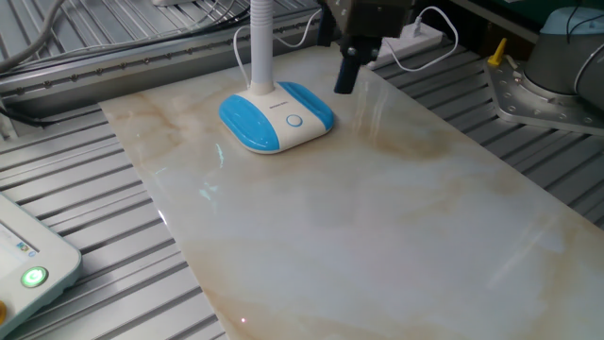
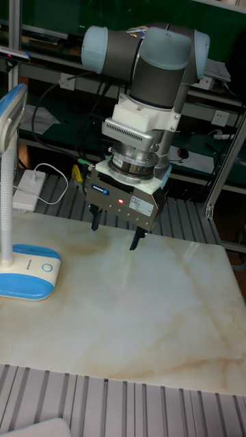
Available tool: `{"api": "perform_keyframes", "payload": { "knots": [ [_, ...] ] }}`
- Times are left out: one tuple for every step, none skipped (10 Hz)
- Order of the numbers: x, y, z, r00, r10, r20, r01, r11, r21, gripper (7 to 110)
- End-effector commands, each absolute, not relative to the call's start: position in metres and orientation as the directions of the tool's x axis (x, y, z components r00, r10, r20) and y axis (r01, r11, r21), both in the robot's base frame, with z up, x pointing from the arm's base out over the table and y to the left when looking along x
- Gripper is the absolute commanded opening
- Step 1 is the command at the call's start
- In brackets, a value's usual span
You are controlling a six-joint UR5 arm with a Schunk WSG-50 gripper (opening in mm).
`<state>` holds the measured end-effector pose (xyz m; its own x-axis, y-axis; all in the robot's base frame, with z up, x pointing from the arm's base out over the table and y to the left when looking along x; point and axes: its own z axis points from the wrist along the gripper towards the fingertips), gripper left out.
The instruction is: Turn on the desk lamp by pressing the button
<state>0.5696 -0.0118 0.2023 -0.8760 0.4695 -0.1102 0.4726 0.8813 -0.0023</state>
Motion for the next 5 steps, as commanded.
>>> {"api": "perform_keyframes", "payload": {
  "knots": [
    [0.569, -0.016, 0.208, -0.873, 0.477, -0.099, 0.481, 0.877, -0.017, 7],
    [0.569, -0.018, 0.209, -0.889, 0.448, -0.093, 0.451, 0.892, -0.023, 7],
    [0.571, -0.014, 0.21, -0.893, 0.441, -0.088, 0.443, 0.897, 0.003, 7],
    [0.566, -0.002, 0.21, -0.871, 0.491, -0.027, 0.489, 0.871, 0.057, 7],
    [0.562, -0.015, 0.209, -0.877, 0.479, -0.027, 0.478, 0.878, 0.029, 7]
  ]
}}
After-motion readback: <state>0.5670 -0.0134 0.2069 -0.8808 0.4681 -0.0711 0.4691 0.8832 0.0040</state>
